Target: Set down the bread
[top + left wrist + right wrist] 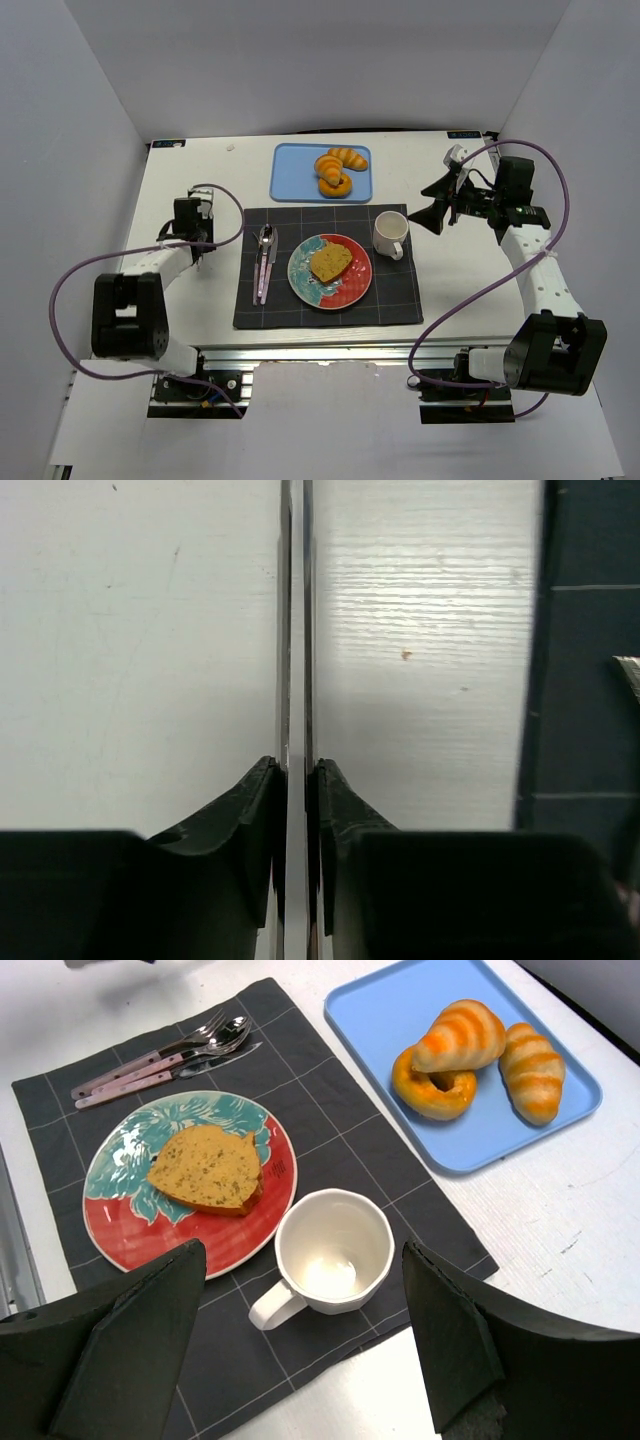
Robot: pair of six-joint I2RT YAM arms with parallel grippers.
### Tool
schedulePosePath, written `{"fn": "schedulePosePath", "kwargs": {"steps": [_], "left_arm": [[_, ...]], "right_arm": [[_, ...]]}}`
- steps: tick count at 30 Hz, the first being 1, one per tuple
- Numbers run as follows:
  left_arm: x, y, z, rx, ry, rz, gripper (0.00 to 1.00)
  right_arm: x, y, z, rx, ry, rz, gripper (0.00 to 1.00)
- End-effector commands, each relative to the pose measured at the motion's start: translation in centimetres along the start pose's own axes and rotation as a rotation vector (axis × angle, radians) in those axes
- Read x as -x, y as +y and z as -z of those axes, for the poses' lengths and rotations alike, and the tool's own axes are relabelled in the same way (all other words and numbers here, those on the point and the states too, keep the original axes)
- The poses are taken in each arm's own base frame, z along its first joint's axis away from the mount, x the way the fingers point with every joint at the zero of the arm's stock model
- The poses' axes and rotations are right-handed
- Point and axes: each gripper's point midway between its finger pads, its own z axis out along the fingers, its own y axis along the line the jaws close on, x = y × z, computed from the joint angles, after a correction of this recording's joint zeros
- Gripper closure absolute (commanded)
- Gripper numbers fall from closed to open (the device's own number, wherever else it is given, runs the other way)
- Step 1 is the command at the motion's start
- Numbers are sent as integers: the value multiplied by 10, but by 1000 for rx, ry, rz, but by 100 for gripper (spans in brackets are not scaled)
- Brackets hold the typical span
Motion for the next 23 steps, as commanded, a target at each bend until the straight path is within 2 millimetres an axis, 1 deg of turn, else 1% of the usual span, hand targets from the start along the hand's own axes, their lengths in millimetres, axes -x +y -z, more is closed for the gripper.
{"fn": "schedulePosePath", "kwargs": {"steps": [1,3,4,6,7,8,10,11,12,13,14,15,16,17,18,19,20,22,23], "left_arm": [[-6,2,-20,-75,-8,0,68],[-14,3,-28,-88,21,24,64],[-15,-2,-29,-116,23,31,58],[-21,-1,-33,-124,41,56,55],[-23,-1,-34,-128,51,61,50],[-24,-1,-35,-131,63,70,32],[-27,0,-34,-135,78,76,22],[-27,0,-32,-136,83,82,3],[-24,1,-30,-135,74,89,2],[-15,2,-24,-132,47,95,2],[-11,2,-19,-132,36,113,2],[-3,1,-15,-142,14,123,2],[12,1,-3,-147,-34,144,2],[22,1,5,-154,-63,166,2],[31,-1,12,-167,-93,186,2],[39,-5,20,-192,-119,216,2],[54,-5,36,-207,-180,234,2],[67,-8,52,-232,-234,308,2],[77,-8,66,-240,-282,325,2]], "right_arm": [[17,-3,4,1,-19,42,16],[18,-5,4,-3,-14,43,16],[17,-5,4,-2,-12,44,16],[17,-6,4,-3,-10,41,16],[18,-7,4,-4,-10,41,16],[18,-6,4,-2,-9,40,16],[18,-6,4,-3,-5,32,16],[18,-7,4,-12,0,27,11],[17,-9,5,-29,8,-2,11],[18,-13,5,-53,9,-25,10],[17,-23,7,-115,24,-52,11],[17,-29,8,-169,29,-148,11],[25,-39,11,-227,28,-160,11],[22,-55,18,-332,54,-186,11],[22,-62,22,-383,61,-208,11],[23,-66,25,-421,66,-233,11],[28,-73,30,-464,69,-225,11],[34,-74,32,-479,50,-218,11],[36,-72,30,-465,36,-218,11]]}}
